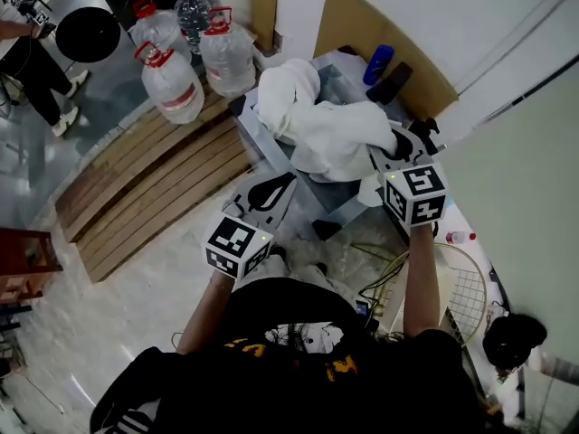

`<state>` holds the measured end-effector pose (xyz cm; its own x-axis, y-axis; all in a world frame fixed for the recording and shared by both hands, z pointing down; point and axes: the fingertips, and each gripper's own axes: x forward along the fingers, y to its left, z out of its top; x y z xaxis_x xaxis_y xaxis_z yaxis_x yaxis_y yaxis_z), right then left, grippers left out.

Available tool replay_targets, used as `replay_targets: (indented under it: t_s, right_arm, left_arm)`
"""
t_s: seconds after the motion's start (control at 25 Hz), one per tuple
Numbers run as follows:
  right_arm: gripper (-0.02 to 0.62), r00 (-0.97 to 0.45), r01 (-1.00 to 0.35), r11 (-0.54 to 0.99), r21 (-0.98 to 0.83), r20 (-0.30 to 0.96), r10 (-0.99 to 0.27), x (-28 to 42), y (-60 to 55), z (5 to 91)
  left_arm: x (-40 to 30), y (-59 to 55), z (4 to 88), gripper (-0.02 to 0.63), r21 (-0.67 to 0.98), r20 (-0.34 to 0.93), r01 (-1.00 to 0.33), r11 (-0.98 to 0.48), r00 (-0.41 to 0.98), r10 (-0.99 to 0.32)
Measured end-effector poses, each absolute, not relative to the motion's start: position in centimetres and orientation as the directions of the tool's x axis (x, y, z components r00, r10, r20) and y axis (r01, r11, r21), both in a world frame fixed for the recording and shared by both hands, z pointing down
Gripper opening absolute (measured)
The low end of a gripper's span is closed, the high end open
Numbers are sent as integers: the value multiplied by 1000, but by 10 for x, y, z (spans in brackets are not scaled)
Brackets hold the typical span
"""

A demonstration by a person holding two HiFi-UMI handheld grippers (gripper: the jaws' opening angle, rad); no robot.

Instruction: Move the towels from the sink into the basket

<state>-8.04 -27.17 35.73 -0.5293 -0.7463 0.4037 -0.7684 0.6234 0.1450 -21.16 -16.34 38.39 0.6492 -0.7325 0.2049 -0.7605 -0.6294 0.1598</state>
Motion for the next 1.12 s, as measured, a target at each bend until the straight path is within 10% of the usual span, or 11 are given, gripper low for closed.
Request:
replay_targets:
  t_s: [0.52,1.12]
  right_arm:
    - [104,-455,-887,456,76,31,-890,-29,-207,185]
    - [103,51,-999,-49,-13,-110,-993,159,-46,155]
  left_arm:
    - [-133,-176,318,22,87,60,-563,-822,827,-560]
    - [34,-95,309,23,92,47,-107,-990,994,-103]
